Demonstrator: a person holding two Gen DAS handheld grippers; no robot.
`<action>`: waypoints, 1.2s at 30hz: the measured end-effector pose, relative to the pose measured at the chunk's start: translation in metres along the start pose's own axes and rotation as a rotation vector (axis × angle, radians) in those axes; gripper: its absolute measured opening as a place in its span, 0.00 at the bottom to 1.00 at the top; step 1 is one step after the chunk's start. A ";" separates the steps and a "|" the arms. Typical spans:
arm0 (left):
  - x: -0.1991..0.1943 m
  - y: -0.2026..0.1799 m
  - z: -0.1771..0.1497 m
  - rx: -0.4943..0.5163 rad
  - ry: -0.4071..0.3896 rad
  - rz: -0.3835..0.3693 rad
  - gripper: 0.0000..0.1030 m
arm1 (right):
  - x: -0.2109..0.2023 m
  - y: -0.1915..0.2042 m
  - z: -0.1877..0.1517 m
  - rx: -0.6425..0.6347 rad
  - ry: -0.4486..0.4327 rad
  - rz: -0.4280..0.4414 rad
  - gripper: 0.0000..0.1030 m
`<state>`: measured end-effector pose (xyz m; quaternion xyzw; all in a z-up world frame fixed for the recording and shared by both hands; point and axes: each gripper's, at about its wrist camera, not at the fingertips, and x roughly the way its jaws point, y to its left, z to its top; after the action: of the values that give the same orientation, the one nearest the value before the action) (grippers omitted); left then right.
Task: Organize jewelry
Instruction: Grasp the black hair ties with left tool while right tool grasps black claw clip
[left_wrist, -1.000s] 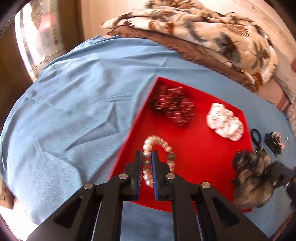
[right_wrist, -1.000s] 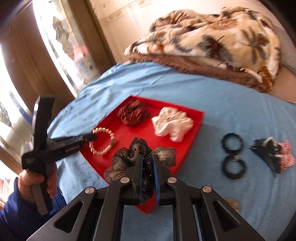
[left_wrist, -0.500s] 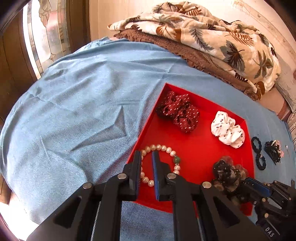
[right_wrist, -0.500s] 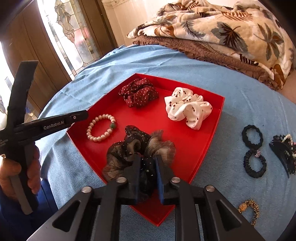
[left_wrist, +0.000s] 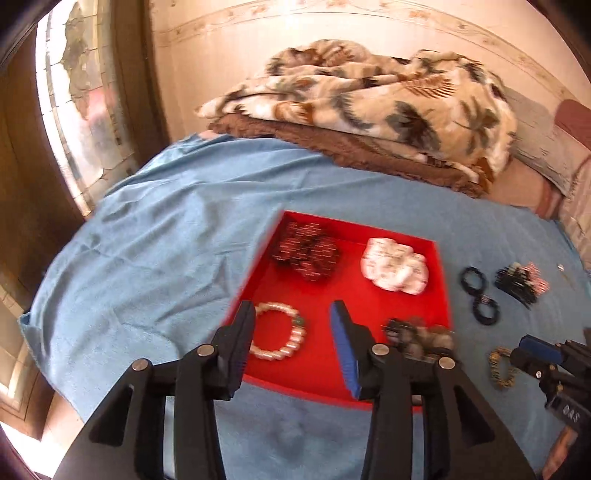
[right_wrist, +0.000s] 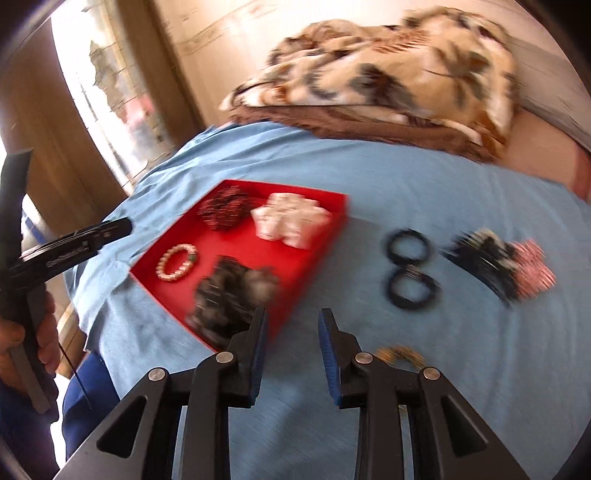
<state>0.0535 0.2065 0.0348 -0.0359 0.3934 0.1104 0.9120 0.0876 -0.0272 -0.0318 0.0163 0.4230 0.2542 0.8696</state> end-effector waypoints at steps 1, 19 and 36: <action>-0.002 -0.008 0.000 0.007 0.005 -0.020 0.40 | -0.005 -0.009 -0.004 0.013 -0.002 -0.014 0.34; 0.074 -0.203 0.000 0.187 0.173 -0.275 0.40 | -0.054 -0.185 -0.035 0.277 -0.062 -0.246 0.47; 0.152 -0.238 -0.003 0.216 0.271 -0.246 0.39 | 0.025 -0.182 0.024 0.103 -0.018 -0.127 0.47</action>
<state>0.2075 0.0013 -0.0830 -0.0002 0.5146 -0.0502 0.8560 0.1963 -0.1694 -0.0792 0.0365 0.4277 0.1763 0.8858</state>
